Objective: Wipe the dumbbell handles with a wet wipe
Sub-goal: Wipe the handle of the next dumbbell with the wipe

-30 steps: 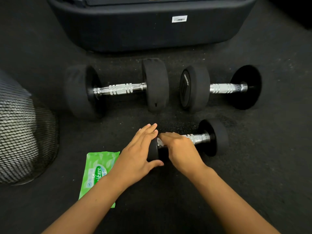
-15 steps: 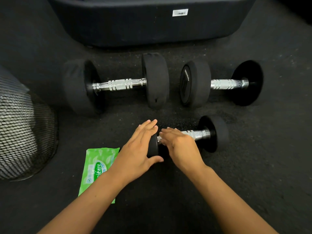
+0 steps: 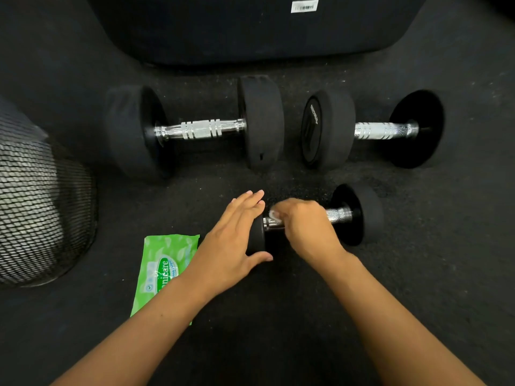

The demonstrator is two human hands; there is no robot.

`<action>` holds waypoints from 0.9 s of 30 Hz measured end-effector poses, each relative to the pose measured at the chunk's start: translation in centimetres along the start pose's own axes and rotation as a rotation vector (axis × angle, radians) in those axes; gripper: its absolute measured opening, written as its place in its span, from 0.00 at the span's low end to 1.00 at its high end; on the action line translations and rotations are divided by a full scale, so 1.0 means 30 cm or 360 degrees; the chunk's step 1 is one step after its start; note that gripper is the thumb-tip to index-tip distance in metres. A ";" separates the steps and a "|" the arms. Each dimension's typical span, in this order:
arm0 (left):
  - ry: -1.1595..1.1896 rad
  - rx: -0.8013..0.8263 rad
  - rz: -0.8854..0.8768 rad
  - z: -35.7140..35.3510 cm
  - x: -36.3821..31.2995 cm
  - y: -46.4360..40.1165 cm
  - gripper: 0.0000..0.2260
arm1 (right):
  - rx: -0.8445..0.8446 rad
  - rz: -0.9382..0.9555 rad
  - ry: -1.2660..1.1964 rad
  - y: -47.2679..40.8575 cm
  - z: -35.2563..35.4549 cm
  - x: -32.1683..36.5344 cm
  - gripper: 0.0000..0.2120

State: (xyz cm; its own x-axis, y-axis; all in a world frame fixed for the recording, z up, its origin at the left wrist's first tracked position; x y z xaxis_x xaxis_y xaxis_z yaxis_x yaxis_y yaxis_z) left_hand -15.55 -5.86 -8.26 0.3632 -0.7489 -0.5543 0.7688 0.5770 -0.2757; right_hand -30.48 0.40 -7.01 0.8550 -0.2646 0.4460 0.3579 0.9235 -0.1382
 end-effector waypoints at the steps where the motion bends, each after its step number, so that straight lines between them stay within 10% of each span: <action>1: -0.0001 0.0006 0.0012 0.002 0.001 -0.004 0.40 | 0.0042 0.0003 0.0044 -0.010 -0.007 0.012 0.06; 27: -0.0042 -0.0002 -0.0037 -0.002 -0.003 0.008 0.39 | 0.0582 -0.0055 -0.0020 -0.140 0.011 0.015 0.09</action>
State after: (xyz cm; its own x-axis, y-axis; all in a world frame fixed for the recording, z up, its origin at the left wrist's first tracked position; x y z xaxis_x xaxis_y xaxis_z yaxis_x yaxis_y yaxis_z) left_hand -15.43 -5.63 -8.33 0.3591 -0.7706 -0.5266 0.7767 0.5596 -0.2892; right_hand -31.72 -3.51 -5.94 0.8393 -0.2963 0.4559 0.2270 0.9528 0.2014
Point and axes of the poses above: each hand's wrist, its own y-axis away from the middle knuckle, its own z-axis out of the back of the hand, x = y × z, the point moved 1 cm from there along -y, towards the middle knuckle, and after that the axes turned 10 degrees about -x, right-handed, at the moved point
